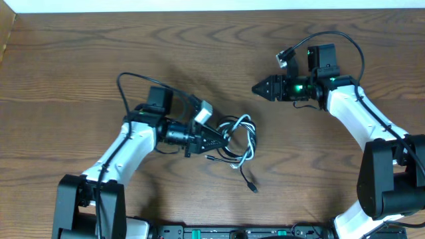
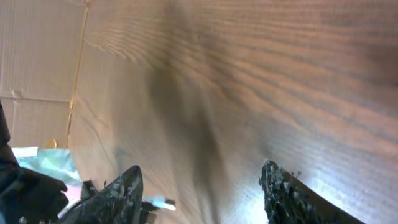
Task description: Untangle cables
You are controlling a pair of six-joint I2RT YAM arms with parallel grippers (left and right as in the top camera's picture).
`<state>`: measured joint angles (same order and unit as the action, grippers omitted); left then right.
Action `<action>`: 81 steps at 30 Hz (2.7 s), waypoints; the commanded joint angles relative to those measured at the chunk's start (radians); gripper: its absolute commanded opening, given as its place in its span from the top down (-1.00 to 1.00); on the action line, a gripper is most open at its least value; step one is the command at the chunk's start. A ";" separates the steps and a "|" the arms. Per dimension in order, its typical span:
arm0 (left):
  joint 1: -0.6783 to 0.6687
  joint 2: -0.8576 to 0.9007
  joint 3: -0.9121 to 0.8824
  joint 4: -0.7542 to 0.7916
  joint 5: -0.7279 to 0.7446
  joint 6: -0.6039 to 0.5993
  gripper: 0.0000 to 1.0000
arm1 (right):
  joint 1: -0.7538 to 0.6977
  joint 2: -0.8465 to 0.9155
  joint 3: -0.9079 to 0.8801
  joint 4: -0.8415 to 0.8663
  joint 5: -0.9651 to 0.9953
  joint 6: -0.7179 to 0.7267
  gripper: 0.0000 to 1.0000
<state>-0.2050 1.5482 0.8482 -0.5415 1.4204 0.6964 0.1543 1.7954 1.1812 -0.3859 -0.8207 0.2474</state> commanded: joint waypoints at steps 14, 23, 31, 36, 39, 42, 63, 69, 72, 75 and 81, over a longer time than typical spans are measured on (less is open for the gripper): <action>-0.067 -0.015 0.020 0.039 0.098 0.090 0.85 | 0.051 0.089 0.000 0.006 -0.367 -0.089 -0.22; -0.113 -0.015 0.020 0.051 0.004 0.107 0.86 | 0.050 0.209 0.000 0.068 -0.657 -0.167 -0.21; -0.113 -0.015 0.020 0.069 -0.019 0.100 0.85 | 0.063 0.227 0.000 0.070 -0.741 -0.212 -0.19; -0.113 -0.015 0.020 0.069 -0.019 0.092 0.85 | 0.066 0.227 0.000 0.090 -0.741 -0.211 -0.14; -0.113 -0.015 0.020 0.076 -0.019 0.091 0.85 | 0.081 0.227 0.000 0.079 -0.741 -0.212 0.01; -0.112 -0.015 0.020 0.094 -0.019 0.050 0.85 | 0.110 0.227 0.000 0.080 -0.741 -0.212 0.16; -0.003 -0.015 0.020 0.170 -0.019 -0.079 0.85 | 0.137 0.227 0.000 0.041 -0.742 -0.212 0.93; 0.003 -0.014 0.020 0.169 -0.019 -0.083 0.85 | 0.157 0.227 0.000 0.058 -0.741 -0.227 0.90; 0.003 -0.014 0.020 0.169 -0.018 -0.104 0.85 | 0.154 0.227 0.000 0.092 -0.734 -0.226 0.78; 0.003 -0.015 0.020 0.169 -0.014 -0.120 0.85 | 0.142 0.227 0.000 0.110 -0.668 -0.202 0.78; 0.003 -0.014 0.020 0.170 0.031 -0.126 0.85 | 0.115 0.227 0.000 0.118 -0.478 -0.139 0.98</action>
<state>-0.2047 1.5482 0.8482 -0.3725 1.3918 0.5789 0.2787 2.0098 1.1812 -0.2977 -1.3510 0.0799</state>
